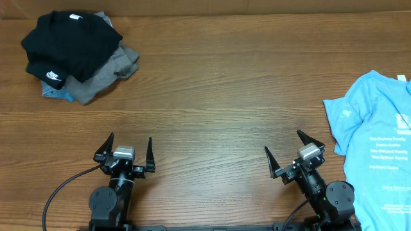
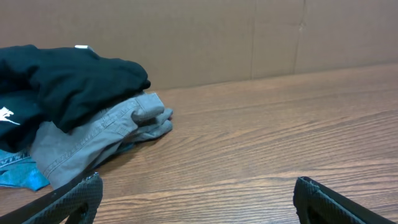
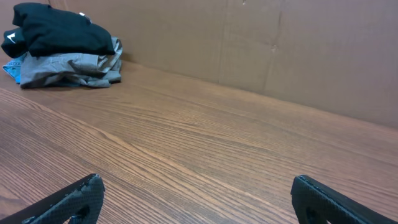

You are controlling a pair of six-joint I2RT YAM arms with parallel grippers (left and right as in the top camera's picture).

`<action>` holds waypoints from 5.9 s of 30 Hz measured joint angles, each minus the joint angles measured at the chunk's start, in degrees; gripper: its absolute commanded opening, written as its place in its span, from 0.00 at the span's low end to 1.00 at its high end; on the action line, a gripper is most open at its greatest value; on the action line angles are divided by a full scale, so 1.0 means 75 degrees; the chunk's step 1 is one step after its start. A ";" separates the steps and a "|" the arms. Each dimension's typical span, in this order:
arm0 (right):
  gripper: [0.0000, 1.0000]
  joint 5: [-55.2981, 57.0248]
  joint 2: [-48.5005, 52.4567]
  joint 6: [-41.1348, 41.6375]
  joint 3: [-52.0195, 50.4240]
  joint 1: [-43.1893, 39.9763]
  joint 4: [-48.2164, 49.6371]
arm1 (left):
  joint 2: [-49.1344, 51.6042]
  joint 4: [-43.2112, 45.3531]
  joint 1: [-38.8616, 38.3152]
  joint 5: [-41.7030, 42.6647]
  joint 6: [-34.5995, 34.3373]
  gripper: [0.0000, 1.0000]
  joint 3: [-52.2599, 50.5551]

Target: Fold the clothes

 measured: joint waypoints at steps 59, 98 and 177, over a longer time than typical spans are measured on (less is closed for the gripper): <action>1.00 0.0000 0.0000 0.0000 0.0000 0.0000 -0.0006 | 0.0000 0.0000 0.0000 0.0000 0.0000 1.00 0.0000; 1.00 -0.1005 0.0256 0.2028 0.0839 0.0003 -0.0128 | 0.0090 -0.0495 0.0000 0.1647 -0.0697 1.00 0.0973; 0.78 0.1620 1.2024 0.4401 0.9495 0.4368 -0.3899 | 0.8466 -0.7804 0.0000 0.1498 -0.0740 1.00 1.1590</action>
